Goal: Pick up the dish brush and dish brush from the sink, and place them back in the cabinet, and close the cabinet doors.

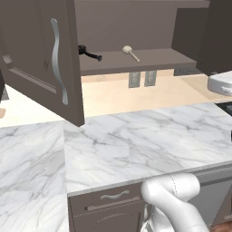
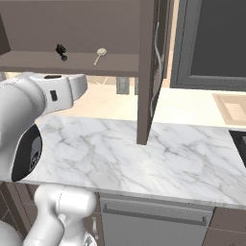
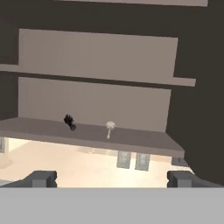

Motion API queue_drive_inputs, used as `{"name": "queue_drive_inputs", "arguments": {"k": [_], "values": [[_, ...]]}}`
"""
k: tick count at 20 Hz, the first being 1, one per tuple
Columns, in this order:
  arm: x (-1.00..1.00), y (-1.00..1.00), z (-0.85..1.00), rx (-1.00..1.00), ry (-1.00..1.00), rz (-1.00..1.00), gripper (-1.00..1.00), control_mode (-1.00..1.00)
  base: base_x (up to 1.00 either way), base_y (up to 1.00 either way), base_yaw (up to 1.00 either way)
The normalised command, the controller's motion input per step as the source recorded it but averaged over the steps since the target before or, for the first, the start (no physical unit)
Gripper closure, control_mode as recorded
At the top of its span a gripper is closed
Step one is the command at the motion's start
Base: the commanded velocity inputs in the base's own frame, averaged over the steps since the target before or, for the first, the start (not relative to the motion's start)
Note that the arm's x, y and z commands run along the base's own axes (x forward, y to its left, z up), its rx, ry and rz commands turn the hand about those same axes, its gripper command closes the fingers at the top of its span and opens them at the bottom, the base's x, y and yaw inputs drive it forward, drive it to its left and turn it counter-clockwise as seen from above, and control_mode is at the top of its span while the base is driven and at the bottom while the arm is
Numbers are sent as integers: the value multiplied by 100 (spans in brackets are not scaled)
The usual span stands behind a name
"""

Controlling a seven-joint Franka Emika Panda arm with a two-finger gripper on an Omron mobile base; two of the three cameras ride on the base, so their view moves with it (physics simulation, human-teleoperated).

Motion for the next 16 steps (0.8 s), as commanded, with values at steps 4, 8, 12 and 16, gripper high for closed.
{"name": "queue_drive_inputs", "arguments": {"k": [4, 8, 12, 16], "values": [[-37, -19, 0, 0, 0, -3, -100, -100, 0, 0, 0], [-38, -21, 0, 0, 0, -5, -100, -100, 0, 0, 0], [-32, -25, 0, 0, 0, -8, -100, -100, 0, 0, 0], [-32, -31, 0, 0, 0, -10, -100, -100, 0, 0, 0]]}}
